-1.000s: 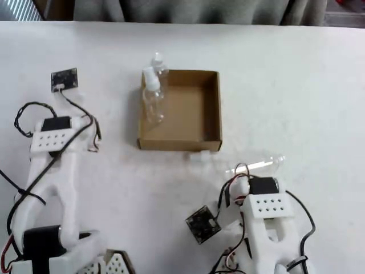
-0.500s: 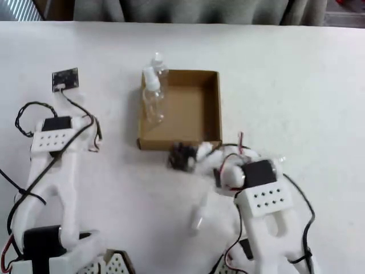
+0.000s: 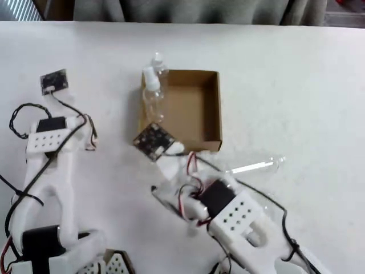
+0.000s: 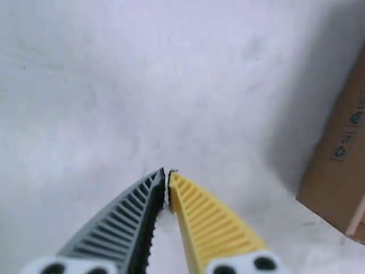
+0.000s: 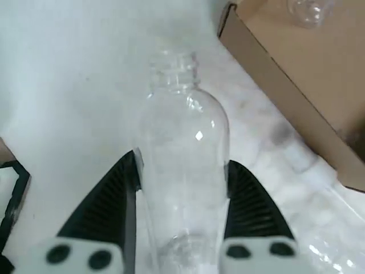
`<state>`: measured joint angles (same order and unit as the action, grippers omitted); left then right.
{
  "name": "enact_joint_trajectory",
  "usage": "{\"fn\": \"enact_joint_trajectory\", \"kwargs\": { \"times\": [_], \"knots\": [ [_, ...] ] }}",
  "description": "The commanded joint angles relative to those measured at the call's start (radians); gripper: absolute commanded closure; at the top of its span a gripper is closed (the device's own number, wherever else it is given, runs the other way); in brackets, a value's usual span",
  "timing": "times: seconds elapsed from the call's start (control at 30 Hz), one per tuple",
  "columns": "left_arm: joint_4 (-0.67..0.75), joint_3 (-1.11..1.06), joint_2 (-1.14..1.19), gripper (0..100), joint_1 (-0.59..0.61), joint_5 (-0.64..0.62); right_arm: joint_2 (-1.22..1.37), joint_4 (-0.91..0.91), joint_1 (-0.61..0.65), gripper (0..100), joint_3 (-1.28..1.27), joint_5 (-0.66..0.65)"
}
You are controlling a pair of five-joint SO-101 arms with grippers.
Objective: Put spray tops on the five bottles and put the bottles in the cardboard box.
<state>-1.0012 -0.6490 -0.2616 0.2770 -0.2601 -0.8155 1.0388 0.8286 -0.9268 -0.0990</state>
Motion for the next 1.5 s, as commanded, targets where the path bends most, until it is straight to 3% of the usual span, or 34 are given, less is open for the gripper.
{"fn": "enact_joint_trajectory", "kwargs": {
  "times": [0.0, 0.1, 0.27, 0.37, 0.67, 0.8, 0.93, 1.07, 1.23, 1.37, 1.47],
  "knots": [
    [0.017, 0.054, -0.048, 97, 0.012, -0.038, -0.007, -0.166, 0.047, 98.0, -0.075, 0.032],
    [0.017, 0.054, -0.048, 97, 0.012, -0.041, -0.007, -0.266, 0.048, 96.5, -0.143, 0.123],
    [0.015, 0.061, -0.048, 97, 0.012, -0.041, -0.007, -0.274, 0.048, 76.8, -0.163, 0.201],
    [0.015, 0.061, -0.048, 97, 0.012, -0.041, -0.007, -0.275, 0.047, 72.0, -0.163, 0.204],
    [0.014, 0.058, -0.048, 97, 0.008, -0.043, -0.018, -0.219, 0.044, 71.7, -0.149, 0.074],
    [-0.031, 0.064, -0.051, 97, -0.019, -0.044, -0.018, -0.105, -0.025, 72.0, -0.064, -0.041],
    [-0.115, 0.058, -0.113, 97, -0.105, -0.066, -0.018, -0.022, -0.125, 80.7, -0.005, -0.061],
    [-0.233, 0.058, -0.231, 97, -0.177, -0.193, -0.008, -0.018, -0.179, 93.9, -0.011, -0.071],
    [-0.273, 0.006, -0.377, 97, -0.249, -0.213, -0.008, -0.018, -0.208, 92.4, -0.031, -0.072],
    [-0.281, -0.075, -0.403, 97, -0.395, -0.077, -0.008, -0.018, -0.213, 92.2, -0.034, -0.072],
    [-0.275, -0.098, -0.409, 97, -0.479, -0.115, -0.008, -0.018, -0.213, 92.2, -0.034, -0.072]
  ]
}}
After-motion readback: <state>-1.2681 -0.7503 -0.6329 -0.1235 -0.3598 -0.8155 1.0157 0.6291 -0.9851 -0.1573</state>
